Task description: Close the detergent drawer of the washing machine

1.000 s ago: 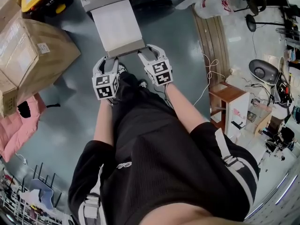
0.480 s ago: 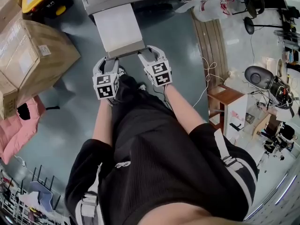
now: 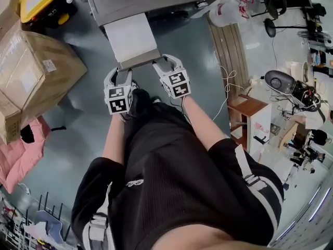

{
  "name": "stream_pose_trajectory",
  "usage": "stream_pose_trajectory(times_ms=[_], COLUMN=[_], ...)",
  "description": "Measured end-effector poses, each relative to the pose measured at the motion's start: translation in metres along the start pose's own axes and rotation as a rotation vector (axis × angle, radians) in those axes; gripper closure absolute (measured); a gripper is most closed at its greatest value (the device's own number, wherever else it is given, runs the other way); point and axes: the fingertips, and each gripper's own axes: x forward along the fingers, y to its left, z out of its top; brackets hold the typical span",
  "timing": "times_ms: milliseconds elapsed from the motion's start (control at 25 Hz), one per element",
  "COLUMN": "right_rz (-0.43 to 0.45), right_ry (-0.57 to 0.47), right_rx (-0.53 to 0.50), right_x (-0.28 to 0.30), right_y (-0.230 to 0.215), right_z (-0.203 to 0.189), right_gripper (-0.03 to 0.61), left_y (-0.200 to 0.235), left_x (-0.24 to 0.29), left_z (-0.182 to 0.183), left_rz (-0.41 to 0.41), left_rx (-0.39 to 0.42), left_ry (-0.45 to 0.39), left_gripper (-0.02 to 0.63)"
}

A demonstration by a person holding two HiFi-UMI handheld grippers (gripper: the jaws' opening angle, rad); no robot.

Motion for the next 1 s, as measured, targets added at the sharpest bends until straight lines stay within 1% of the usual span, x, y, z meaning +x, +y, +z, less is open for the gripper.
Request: stream_pose_trajectory(times_ms=[120,320,600,800,1000], right_rz=[-0.01,-0.011,-0.004,0.004,0.002], right_ry=[0.0,0.009,0.006,0.007,0.005], right_rx=[0.009,0.013,0.005,-0.001,-0.007], right_x=[0.003,0.003,0.006,0.009,0.011], right_y=[-0.001,-0.003,-0.006,-0.009,-0.011], right_z=[0.003,0.001,0.007,0.011,0.02], right_gripper=[0.38,0.38,0.38,0.38,0.38], left_y=[0.001,0.0,0.002,0.004,0.006], left_x=[0.003,0.004,0.007,0.009,0.01], left_z=[0.004,0.003,0.01,0.014,0.021], left_rz=[0.007,0.024,0.019,0.013,0.028], left_rx=[0.022,0.017,0.019,0.015,-0.004], left_ry=[0.011,0.027,0.005,0.008,0.0], left_gripper=[0.389,0.388,0.388,0.388,0.388])
